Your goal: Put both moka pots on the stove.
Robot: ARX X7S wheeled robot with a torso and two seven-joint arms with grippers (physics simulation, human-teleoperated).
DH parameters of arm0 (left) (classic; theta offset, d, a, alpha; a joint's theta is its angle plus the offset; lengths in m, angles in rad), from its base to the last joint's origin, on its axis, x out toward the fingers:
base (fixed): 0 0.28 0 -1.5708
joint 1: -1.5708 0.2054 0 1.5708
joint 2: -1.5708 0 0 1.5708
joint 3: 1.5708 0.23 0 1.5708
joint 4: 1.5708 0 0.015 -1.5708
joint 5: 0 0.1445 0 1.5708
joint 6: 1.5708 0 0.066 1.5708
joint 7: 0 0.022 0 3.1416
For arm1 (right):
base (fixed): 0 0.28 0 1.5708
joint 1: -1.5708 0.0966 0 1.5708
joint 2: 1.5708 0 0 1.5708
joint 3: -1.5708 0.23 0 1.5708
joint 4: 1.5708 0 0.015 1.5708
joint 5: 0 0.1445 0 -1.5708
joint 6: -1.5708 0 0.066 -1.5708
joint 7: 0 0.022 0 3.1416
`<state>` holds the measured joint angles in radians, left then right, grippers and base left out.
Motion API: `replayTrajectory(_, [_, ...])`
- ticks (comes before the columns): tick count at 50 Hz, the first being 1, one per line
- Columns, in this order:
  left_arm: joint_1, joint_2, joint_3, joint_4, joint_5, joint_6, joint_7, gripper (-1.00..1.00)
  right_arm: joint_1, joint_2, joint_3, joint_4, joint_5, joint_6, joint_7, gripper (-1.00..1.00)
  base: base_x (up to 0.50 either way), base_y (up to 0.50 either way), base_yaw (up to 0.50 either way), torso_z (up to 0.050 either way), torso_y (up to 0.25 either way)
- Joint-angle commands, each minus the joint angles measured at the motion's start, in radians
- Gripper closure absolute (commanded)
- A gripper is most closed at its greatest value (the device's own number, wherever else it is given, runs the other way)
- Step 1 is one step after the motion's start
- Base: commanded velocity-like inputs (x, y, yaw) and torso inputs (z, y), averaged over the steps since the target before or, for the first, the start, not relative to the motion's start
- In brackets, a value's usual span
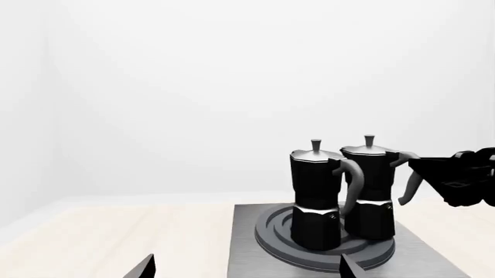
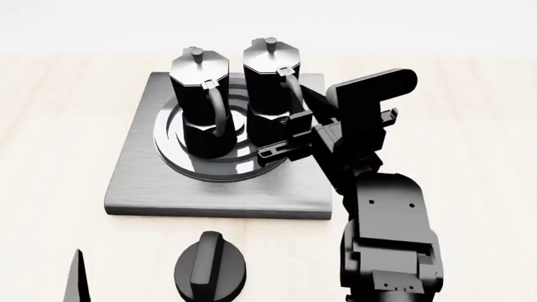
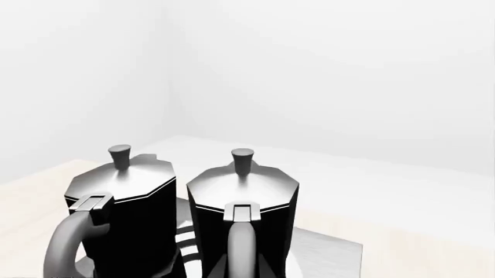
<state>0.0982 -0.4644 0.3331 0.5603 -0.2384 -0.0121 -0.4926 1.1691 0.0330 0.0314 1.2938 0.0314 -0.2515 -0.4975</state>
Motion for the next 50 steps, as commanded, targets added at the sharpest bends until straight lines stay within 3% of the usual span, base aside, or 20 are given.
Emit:
replayTrajectory(1, [-0.002,-0.001,0.003,-0.001,-0.001,0.0,-0.002,-1.0,-0.008,-0.002,-0.005,0.015,-0.028,-0.017,0.003,-1.0,0.0,0.0,0.0,0.0,0.0])
replayTrajectory(17, [-0.005,0.0,0.01,-0.004,0.002,0.001,-0.002,-1.0,-0.022,0.023,0.026,-0.013,0.013,-0.129,-0.033,-1.0,0.0,0.0,0.0,0.0,0.0])
replayTrajectory(20, [-0.006,0.0,0.012,-0.006,0.003,0.001,-0.002,-1.0,-0.229,0.021,0.041,-0.463,0.052,0.144,-0.019,-1.0,0.0,0.0,0.0,0.0,0.0])
replayTrajectory(22, [-0.007,0.001,0.016,-0.009,0.005,0.002,-0.001,-1.0,-0.325,0.015,0.045,-0.763,0.085,0.265,-0.016,-1.0,0.0,0.0,0.0,0.0,0.0])
replayTrajectory(25, [-0.007,0.0,0.018,-0.004,0.007,-0.001,-0.002,-1.0,-0.413,0.011,0.039,-1.04,0.095,0.371,0.022,-1.0,0.0,0.0,0.0,0.0,0.0])
replayTrajectory(33, [-0.008,-0.001,0.019,-0.001,0.006,-0.004,-0.004,-1.0,-0.565,-0.008,0.044,-1.469,0.131,0.551,0.155,-1.0,0.0,0.0,0.0,0.0,0.0])
replayTrajectory(39, [-0.005,-0.004,0.019,0.003,0.006,-0.004,-0.006,-1.0,-0.667,-0.009,0.012,-1.605,0.046,0.508,0.306,-1.0,0.0,0.0,0.0,0.0,0.0])
replayTrajectory(50, [-0.004,-0.005,0.021,0.004,0.007,0.0,-0.008,-1.0,-0.81,0.012,-0.037,-1.739,0.043,0.489,0.367,-1.0,0.0,0.0,0.0,0.0,0.0])
